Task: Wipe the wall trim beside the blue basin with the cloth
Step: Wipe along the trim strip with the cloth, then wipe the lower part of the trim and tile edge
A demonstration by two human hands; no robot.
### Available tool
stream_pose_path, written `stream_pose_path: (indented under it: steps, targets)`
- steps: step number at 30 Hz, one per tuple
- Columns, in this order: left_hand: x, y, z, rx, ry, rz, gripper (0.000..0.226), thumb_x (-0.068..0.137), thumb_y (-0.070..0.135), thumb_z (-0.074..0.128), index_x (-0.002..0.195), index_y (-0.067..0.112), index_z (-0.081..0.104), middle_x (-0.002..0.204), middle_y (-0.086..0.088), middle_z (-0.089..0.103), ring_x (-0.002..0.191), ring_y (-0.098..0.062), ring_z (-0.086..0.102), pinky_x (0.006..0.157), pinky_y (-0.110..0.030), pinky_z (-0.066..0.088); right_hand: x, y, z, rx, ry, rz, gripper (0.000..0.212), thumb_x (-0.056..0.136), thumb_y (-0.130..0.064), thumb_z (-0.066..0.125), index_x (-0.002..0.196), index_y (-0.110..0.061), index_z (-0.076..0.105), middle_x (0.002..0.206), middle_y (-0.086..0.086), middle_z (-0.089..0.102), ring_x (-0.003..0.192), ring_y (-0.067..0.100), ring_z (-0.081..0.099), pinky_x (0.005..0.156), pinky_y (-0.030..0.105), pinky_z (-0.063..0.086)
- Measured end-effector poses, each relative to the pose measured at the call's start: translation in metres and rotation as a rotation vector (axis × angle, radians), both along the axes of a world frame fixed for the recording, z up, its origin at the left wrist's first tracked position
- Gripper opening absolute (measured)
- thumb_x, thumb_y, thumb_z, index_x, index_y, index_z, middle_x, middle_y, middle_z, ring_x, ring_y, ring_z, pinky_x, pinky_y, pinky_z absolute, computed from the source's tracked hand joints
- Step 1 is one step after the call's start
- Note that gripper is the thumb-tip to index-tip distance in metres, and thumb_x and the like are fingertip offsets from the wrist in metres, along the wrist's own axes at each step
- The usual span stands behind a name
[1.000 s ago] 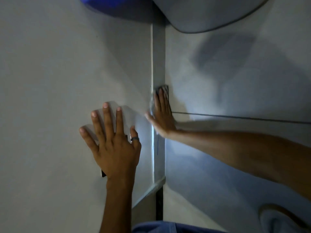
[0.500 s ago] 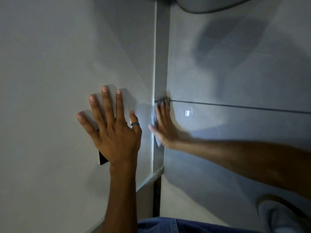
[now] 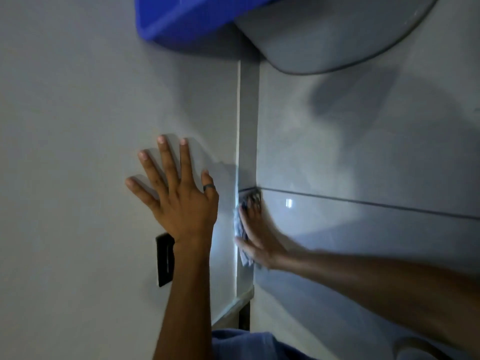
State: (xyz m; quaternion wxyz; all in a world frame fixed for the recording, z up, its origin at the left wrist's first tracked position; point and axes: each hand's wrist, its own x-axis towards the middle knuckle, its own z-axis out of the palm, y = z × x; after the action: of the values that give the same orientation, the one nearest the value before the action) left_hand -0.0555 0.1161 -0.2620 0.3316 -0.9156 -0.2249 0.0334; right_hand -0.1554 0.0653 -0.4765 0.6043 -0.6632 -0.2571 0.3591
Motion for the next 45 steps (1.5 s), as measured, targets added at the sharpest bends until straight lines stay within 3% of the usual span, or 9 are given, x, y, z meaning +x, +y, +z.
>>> stream_pose_path:
  steps: [6,14,19,25,29,32,35,39,45]
  targets:
    - [-0.030,0.015,0.041,0.003,0.114,-0.077,0.069,0.110,0.053,0.041,0.172,0.030,0.021,0.182,0.000,0.006,0.166,-0.021,-0.014,0.133,-0.053,-0.012,0.117,0.021,0.020,-0.088,-0.046,-0.229,0.079,0.106,-0.042,0.046,0.164,-0.011,0.002,0.173,0.018,-0.011,0.159,0.030,-0.017,0.134,0.050,0.000]
    - [-0.018,0.006,0.018,0.042,0.062,-0.069,0.070,0.108,0.061,0.033,0.171,0.031,0.026,0.182,-0.007,0.004,0.165,-0.044,-0.002,0.127,-0.065,-0.012,0.334,0.041,0.021,-0.032,0.010,-0.578,0.062,0.106,-0.041,0.036,0.158,-0.006,0.034,0.167,0.023,0.027,0.158,0.038,0.019,0.130,0.051,0.017]
    - [0.002,0.007,0.006,0.001,0.009,-0.081,0.072,0.107,0.059,0.038,0.171,0.030,0.024,0.182,-0.007,0.000,0.165,-0.044,-0.003,0.127,-0.068,-0.009,0.275,0.037,0.014,0.046,-0.022,-0.526,0.073,0.101,-0.031,0.045,0.163,-0.007,0.015,0.174,0.020,0.001,0.162,0.038,-0.006,0.133,0.051,-0.001]
    - [0.014,0.011,-0.008,0.032,-0.028,-0.126,0.072,0.108,0.059,0.031,0.173,0.031,0.016,0.182,-0.007,0.000,0.165,-0.043,0.000,0.125,-0.063,-0.015,0.113,0.028,-0.005,0.017,-0.098,-0.407,0.091,0.089,-0.012,0.048,0.166,-0.028,0.003,0.176,-0.004,-0.010,0.163,0.019,-0.008,0.133,0.049,0.018]
    - [0.007,0.010,-0.005,-0.026,-0.027,-0.118,0.072,0.108,0.055,0.033,0.173,0.025,0.018,0.181,-0.008,0.006,0.166,-0.037,0.004,0.126,-0.048,-0.030,0.033,-0.006,0.005,0.022,-0.236,-0.237,0.082,0.089,0.005,0.042,0.164,-0.007,0.012,0.176,0.013,-0.002,0.164,0.032,0.000,0.132,0.054,0.018]
    - [-0.014,-0.005,0.011,-0.183,0.052,-0.037,0.073,0.109,0.050,0.039,0.172,0.020,0.020,0.181,-0.011,0.005,0.167,-0.036,0.001,0.130,-0.048,-0.022,0.020,-0.044,0.050,-0.130,-0.059,0.097,0.086,0.089,0.013,0.041,0.165,-0.013,0.009,0.172,0.021,0.018,0.149,0.044,0.040,0.114,0.048,0.047]
    - [-0.039,-0.038,0.040,-0.401,0.088,0.088,0.068,0.107,0.046,0.049,0.167,0.017,0.037,0.179,-0.017,0.014,0.165,-0.045,0.006,0.135,-0.060,0.003,0.065,-0.084,0.104,-0.402,0.200,0.441,0.084,0.081,0.005,0.046,0.157,-0.030,0.035,0.107,0.014,0.070,0.066,0.036,0.075,0.047,0.034,0.058]
    - [-0.068,-0.070,0.109,-0.559,0.042,0.127,0.063,0.107,0.043,0.052,0.161,0.012,0.049,0.174,-0.022,0.028,0.161,-0.050,0.020,0.131,-0.065,0.020,0.152,-0.124,0.198,-0.518,0.202,0.578,0.052,0.091,-0.001,0.060,0.142,-0.008,0.057,0.136,0.020,0.066,0.117,0.036,0.068,0.094,0.040,0.058]
    - [-0.052,-0.082,0.223,-0.697,-0.102,0.198,0.067,0.108,0.045,0.044,0.164,0.010,0.042,0.176,-0.021,0.023,0.163,-0.048,0.010,0.133,-0.064,0.016,0.293,-0.163,0.351,-0.380,0.207,0.400,0.044,0.084,0.005,0.067,0.124,-0.014,0.070,0.105,-0.007,0.077,0.096,0.009,0.071,0.085,0.024,0.057]
